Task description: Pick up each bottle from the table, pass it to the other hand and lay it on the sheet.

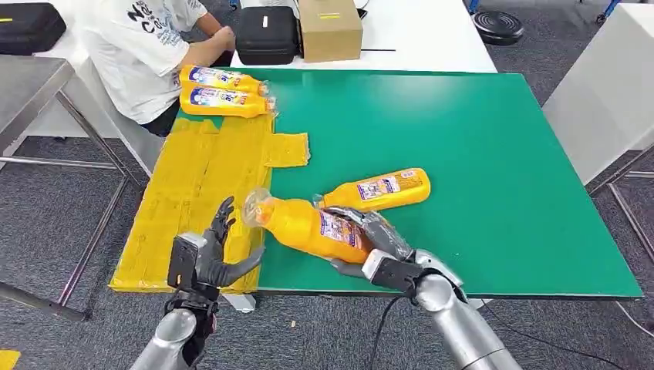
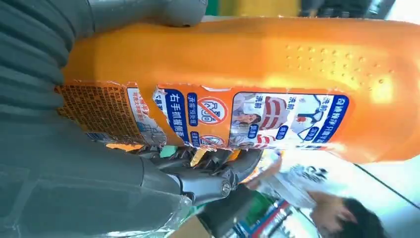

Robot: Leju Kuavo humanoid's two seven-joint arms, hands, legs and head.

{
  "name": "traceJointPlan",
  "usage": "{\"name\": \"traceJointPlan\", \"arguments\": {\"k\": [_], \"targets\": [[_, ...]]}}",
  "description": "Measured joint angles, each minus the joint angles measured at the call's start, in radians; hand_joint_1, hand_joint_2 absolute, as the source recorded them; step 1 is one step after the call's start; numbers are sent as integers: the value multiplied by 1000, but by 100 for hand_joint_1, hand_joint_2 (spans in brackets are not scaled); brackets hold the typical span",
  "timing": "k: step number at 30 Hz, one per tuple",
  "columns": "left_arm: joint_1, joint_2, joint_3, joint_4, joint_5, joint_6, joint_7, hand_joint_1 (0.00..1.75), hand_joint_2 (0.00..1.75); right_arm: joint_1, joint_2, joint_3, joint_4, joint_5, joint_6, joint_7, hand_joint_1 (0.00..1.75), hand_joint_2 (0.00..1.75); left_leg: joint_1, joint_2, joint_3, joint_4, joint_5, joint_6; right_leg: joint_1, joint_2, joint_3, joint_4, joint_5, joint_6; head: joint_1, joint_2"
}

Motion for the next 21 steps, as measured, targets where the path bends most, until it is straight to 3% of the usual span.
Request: {"name": "traceJointPlan", "arguments": {"k": [5,13,21], "targets": [[11,-3,15,-21,97,-80,30,0,175,21,42,-37,-26,30,-44,13,175,175,0,0,0,0,0,0,0,0,0,0,0,0,0,0],[36,6,39,-97,371,-390,78,0,175,16,97,-98,10,49,-89,21,175,175,1,0,0,0,0,0,0,0,0,0,0,0,0,0],[56,20,40,-150,385,-410,85,0,175,17,113,-116,47,55,-92,20,175,175,0,0,-1,0,0,0,0,0,0,0,0,0,0,0]]}}
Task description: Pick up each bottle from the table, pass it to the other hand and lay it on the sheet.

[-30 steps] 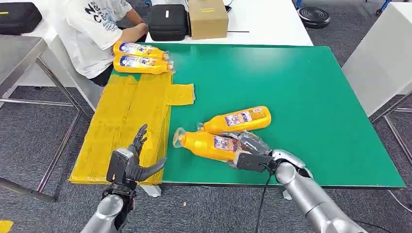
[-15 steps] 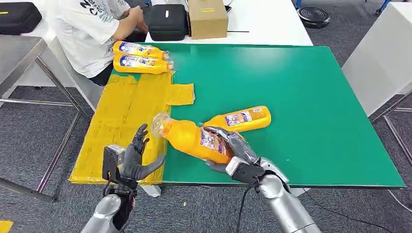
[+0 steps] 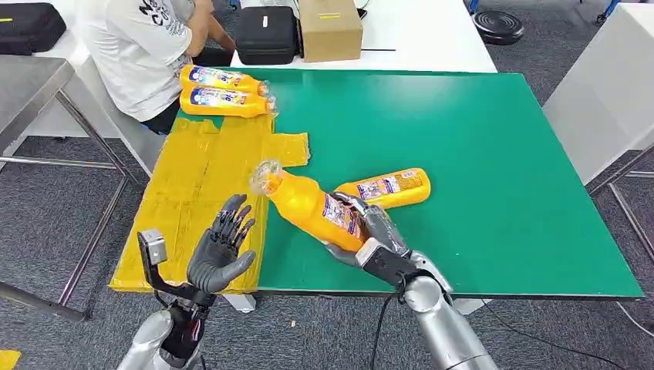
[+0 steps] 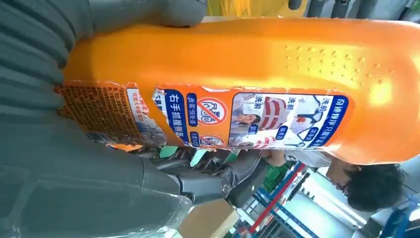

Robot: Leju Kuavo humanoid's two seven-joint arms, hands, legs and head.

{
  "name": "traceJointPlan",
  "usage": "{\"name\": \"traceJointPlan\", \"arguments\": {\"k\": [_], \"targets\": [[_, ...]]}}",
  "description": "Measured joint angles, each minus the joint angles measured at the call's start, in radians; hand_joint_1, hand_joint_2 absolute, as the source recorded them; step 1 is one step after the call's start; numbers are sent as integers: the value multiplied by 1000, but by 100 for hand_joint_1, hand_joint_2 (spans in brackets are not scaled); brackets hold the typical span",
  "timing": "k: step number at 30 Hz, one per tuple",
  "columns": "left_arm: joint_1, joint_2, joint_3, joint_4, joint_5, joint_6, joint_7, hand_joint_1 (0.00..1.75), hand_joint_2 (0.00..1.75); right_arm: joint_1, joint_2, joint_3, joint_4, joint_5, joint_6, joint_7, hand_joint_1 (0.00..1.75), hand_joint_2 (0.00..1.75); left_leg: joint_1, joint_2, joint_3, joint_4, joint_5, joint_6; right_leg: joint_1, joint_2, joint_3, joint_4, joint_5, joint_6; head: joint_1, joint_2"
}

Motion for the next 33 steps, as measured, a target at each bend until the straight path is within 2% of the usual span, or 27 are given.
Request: {"name": "traceJointPlan", "arguments": {"k": [11,26,33], "targets": [[5,6,-3,-17,48,-35,8,0,175,10,24,-10,40,15,-18,-11,175,175,0,0,0,0,0,0,0,0,-1,0,0,0,0,0],[-61,-29,-88,61,-60,76,25,0,175,0,116,71,98,-5,21,-42,175,175,0,0,0,0,0,0,0,0,-1,0,0,0,0,0],[-96,-36,-114,106,-60,90,25,0,175,-9,125,113,127,-22,13,-41,175,175,0,0,0,0,0,-1,0,0,-1,0,0,0,0,0]]}}
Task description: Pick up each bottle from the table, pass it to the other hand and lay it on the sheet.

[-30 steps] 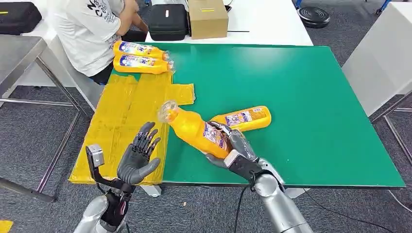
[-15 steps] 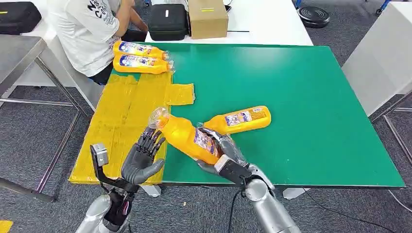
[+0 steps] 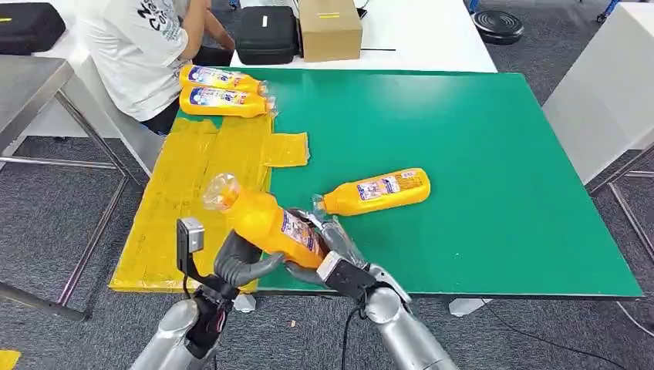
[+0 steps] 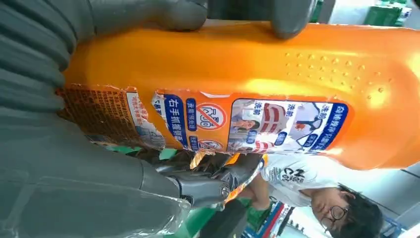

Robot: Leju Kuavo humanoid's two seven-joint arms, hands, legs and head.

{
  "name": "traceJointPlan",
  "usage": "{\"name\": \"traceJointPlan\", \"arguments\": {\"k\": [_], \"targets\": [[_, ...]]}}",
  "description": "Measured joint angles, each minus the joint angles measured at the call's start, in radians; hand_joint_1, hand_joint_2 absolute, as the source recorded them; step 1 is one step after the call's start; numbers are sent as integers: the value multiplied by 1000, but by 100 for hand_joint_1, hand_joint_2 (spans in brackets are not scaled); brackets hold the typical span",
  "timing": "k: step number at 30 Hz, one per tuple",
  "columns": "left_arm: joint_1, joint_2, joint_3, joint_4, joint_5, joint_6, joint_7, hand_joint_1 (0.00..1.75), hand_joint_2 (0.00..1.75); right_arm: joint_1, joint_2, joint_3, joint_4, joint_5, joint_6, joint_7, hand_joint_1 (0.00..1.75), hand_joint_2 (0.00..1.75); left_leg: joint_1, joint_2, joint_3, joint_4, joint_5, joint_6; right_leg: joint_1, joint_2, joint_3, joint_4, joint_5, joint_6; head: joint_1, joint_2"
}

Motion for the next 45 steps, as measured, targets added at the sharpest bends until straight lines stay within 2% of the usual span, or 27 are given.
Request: {"name": "traceJointPlan", "arguments": {"k": [23,45], "targets": [[-15,9,-6,37,76,21,-18,0,175,-53,1,71,138,25,-9,11,175,175,0,1,0,0,0,0,0,0,0,0,0,0,0,0],[-13,13,47,37,95,58,-42,0,175,-36,-8,69,145,77,-12,35,175,175,0,1,0,0,0,0,0,0,-1,0,0,0,0,0]]}}
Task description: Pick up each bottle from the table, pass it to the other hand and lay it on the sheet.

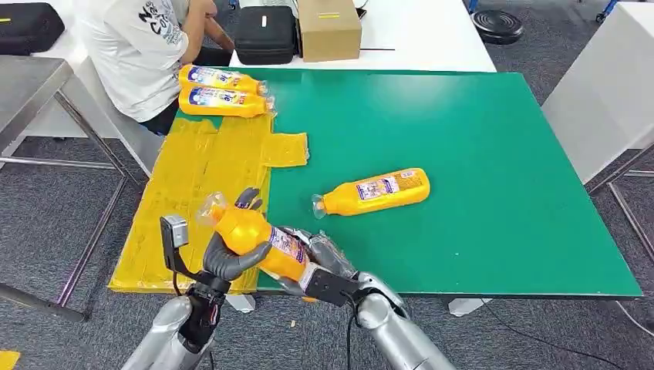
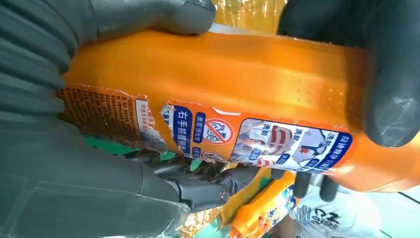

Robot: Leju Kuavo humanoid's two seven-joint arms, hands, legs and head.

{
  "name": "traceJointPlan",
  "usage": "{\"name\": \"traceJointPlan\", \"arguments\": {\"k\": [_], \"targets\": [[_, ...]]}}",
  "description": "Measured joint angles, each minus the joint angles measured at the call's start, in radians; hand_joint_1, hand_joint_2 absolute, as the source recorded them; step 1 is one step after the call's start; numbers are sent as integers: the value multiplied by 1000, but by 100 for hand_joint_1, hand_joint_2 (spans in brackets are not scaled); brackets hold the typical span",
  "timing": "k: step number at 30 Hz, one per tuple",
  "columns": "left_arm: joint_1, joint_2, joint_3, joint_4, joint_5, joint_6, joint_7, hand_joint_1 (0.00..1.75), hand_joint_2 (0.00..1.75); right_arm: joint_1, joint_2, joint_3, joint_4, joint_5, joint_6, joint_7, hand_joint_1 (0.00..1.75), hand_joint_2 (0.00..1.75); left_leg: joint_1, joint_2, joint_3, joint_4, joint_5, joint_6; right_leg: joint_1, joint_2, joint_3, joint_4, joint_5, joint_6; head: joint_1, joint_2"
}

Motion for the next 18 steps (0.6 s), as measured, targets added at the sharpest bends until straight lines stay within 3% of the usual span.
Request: {"name": "traceJointPlan", "arguments": {"k": [8,9,11,12,18], "targets": [[1,4,0,0,0,-27,-6,0,175,6,-2,0,0,7,0,3,175,175,0,0,0,0,0,0,0,0,0,0,0,0,0,0],[1,5,0,0,0,-29,-6,17,175,7,-2,0,0,7,-1,3,175,175,0,0,0,0,0,0,0,0,0,0,0,0,0,0],[1,5,-1,0,0,-29,-6,148,175,8,-2,0,0,8,-1,3,175,175,0,0,0,0,0,0,0,0,0,0,0,0,0,0],[2,5,-1,0,0,-35,-6,173,175,8,-2,0,0,9,-2,3,175,175,0,0,0,0,0,0,0,0,0,0,0,0,0,0],[1,5,-1,-2,5,-53,-7,175,175,5,-2,0,3,21,-12,6,175,175,0,0,0,0,0,0,0,0,0,0,0,0,0,0]]}}
